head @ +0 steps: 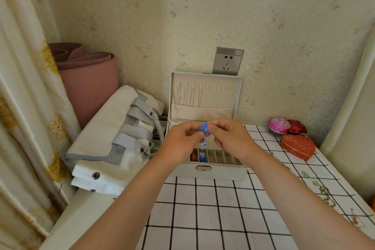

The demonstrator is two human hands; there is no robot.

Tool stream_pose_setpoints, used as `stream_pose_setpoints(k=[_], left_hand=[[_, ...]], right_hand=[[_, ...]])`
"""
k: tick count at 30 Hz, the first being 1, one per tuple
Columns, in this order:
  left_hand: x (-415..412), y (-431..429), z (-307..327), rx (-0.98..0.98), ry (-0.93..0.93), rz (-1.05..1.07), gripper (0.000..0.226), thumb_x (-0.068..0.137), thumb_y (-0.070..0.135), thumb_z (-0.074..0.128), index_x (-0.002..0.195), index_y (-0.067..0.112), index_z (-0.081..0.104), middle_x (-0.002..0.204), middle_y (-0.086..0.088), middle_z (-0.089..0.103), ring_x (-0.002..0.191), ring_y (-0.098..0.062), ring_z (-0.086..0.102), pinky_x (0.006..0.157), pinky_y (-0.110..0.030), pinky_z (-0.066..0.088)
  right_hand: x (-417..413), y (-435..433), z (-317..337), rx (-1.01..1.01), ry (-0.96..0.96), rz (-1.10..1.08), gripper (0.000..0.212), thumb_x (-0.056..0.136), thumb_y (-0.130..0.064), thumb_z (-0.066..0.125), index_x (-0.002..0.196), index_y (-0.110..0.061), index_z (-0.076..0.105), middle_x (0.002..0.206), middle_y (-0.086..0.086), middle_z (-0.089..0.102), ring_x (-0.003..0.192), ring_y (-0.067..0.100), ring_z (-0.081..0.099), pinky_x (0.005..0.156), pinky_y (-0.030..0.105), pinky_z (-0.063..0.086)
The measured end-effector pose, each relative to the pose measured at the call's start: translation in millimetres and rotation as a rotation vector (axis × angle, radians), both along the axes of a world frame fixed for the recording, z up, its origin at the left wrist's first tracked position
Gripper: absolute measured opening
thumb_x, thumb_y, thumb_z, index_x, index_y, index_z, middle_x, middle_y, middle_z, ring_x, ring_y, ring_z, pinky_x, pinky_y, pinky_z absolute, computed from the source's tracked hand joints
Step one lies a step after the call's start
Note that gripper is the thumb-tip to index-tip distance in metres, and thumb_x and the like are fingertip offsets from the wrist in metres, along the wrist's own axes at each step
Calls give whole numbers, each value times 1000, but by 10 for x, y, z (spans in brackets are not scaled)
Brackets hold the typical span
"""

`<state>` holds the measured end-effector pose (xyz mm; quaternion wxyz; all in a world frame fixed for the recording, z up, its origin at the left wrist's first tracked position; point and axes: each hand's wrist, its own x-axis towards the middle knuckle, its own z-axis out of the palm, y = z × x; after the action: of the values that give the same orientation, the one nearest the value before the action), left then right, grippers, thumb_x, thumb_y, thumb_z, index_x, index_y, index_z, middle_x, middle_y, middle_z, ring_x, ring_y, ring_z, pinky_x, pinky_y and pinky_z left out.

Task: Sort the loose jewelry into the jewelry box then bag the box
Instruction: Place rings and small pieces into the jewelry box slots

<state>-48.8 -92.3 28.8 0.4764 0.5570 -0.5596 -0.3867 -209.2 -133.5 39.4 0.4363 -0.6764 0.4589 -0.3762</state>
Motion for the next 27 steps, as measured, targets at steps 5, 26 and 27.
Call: stream_pose_setpoints(k=[5, 26, 27], left_hand=[[36, 14, 25, 50, 52, 30, 8, 88, 23, 72, 86, 30, 73, 75, 13, 73, 66, 6, 64, 75, -19, 50], [59, 10, -31, 4, -69, 64, 17, 89, 13, 69, 102, 24, 72, 87, 4, 74, 79, -6, 69, 81, -25, 55], [55, -1, -43, 9, -65, 76, 16, 89, 14, 69, 101, 25, 72, 87, 3, 75, 80, -8, 69, 82, -27, 56]], right_hand=[[17, 56, 24, -40, -15, 1, 18, 99, -15, 59, 97, -18, 77, 54, -13, 57, 51, 8, 45, 50, 19, 41], [-61, -33, -30, -127, 222, 68, 23, 84, -15, 79, 98, -34, 76, 86, -12, 74, 55, 0, 56, 62, 19, 51], [-81, -45, -40, -152, 281, 70, 23, 85, -15, 78, 100, -33, 77, 87, -13, 73, 55, -3, 55, 64, 16, 47]])
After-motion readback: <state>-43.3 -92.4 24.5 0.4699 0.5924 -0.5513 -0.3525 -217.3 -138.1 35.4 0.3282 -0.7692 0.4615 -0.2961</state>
